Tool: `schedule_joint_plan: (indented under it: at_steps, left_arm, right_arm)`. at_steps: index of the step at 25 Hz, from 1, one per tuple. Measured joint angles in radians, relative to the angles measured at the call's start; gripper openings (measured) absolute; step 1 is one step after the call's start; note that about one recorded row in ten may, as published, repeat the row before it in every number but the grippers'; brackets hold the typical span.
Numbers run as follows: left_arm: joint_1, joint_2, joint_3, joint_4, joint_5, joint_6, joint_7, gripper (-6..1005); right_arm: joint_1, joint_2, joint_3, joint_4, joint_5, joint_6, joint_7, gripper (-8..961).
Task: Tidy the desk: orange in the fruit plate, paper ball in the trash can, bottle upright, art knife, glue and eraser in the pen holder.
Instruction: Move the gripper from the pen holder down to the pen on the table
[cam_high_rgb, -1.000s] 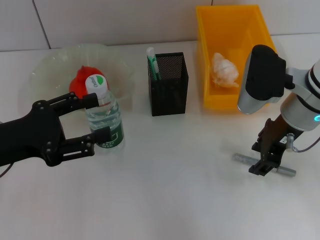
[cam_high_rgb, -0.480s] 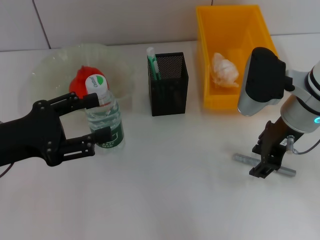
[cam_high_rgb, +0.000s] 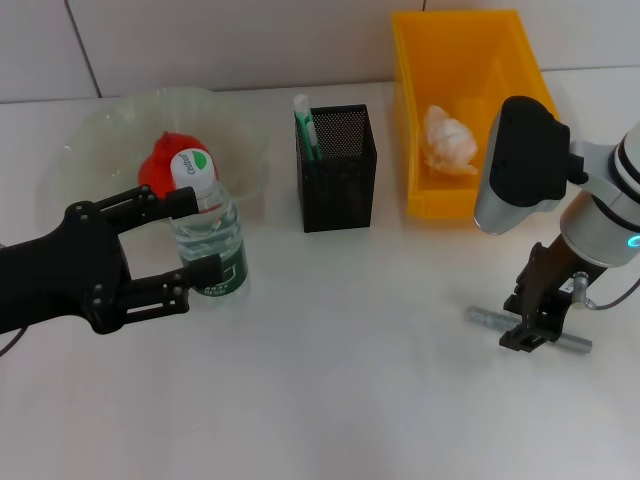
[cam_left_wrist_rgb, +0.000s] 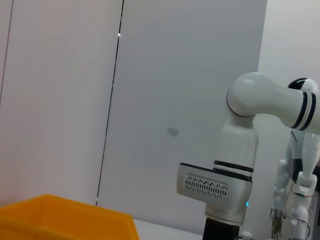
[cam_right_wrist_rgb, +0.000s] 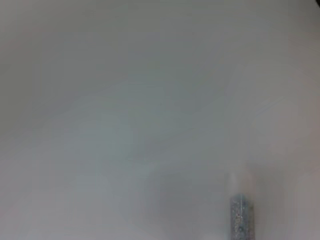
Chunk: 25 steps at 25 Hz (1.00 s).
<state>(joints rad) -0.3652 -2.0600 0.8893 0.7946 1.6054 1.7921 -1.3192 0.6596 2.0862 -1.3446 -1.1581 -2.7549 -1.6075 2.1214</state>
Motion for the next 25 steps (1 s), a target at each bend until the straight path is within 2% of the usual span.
schedule_joint_plan:
  at_steps: [6,18,25]
  left_arm:
    - [0.004,0.0,-0.001,0.006,-0.003,0.002,-0.002,806]
    - [0.008,0.0,-0.001,0.006,-0.004,0.007,0.0,806]
    - [0.009,0.0,-0.001,0.007,-0.006,0.011,0.0,806]
  right_arm:
    - [0.0,0.0,-0.034,0.0,0.0,0.0,0.02,435]
    - [0.0,0.0,-0.036,-0.007,0.0,0.0,0.038,387]
    - [0.0,0.0,-0.045,-0.004,0.0,0.001,0.05,293]
